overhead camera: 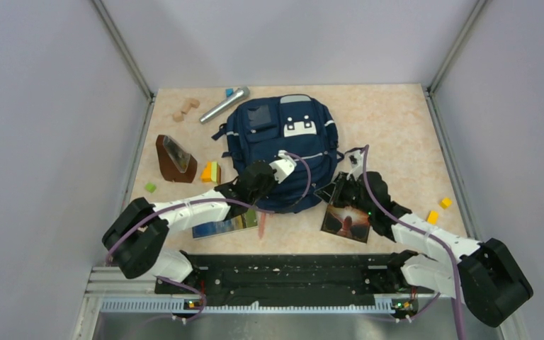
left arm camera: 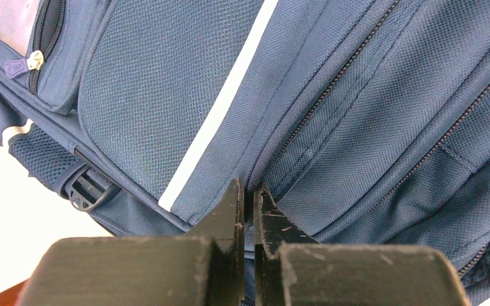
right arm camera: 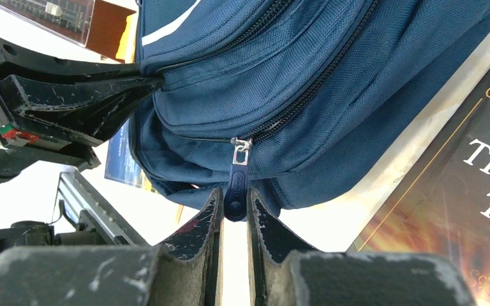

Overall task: Pack the student bag
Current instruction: Unzip the student bag at the center of the board.

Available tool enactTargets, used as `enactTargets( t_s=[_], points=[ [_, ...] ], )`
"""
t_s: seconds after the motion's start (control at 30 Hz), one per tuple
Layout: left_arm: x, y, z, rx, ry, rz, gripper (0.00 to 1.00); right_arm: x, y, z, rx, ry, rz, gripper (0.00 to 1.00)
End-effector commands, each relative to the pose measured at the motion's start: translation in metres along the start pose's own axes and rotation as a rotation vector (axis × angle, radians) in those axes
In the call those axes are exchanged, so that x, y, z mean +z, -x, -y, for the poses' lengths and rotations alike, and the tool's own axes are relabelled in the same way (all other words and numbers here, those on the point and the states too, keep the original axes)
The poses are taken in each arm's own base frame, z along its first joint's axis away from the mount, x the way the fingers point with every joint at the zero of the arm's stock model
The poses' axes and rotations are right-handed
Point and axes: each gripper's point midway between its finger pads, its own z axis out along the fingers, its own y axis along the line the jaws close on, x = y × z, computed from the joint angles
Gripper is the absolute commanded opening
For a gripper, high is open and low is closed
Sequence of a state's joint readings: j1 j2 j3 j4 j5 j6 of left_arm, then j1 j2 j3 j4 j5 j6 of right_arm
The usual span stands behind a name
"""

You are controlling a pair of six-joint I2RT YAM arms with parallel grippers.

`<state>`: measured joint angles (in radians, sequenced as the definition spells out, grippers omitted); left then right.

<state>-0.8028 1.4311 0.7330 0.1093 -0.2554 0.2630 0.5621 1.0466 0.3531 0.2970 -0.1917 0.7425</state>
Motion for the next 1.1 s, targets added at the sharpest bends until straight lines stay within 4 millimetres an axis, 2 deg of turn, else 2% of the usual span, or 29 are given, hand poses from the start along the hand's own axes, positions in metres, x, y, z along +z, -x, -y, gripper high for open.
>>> enactTargets(
  t_s=[0.0,0.2,0.33,0.47,0.67,1.07],
  points=[
    [-0.011,0.054,-0.009,-0.068,-0.016,0.153,0.00,-0.004,0.023,-0.017,-0.062,0.016,0.051,0.00],
    [-0.021,0.085,-0.003,-0.093,-0.092,0.210,0.00,-0.011,0.042,-0.023,-0.128,-0.015,0.090,0.00],
    [-0.021,0.100,-0.001,-0.106,-0.122,0.226,0.00,-0.011,0.045,-0.025,-0.143,-0.014,0.090,0.00],
    [-0.017,0.112,0.000,-0.124,-0.130,0.240,0.00,-0.006,0.040,-0.029,-0.138,0.015,0.065,0.00],
    [-0.010,0.127,0.003,-0.154,-0.154,0.255,0.00,0.003,0.032,-0.045,-0.134,0.068,0.036,0.00],
    [-0.009,0.136,0.006,-0.208,-0.175,0.281,0.00,0.021,0.010,-0.070,-0.137,0.131,0.037,0.00]
  ],
)
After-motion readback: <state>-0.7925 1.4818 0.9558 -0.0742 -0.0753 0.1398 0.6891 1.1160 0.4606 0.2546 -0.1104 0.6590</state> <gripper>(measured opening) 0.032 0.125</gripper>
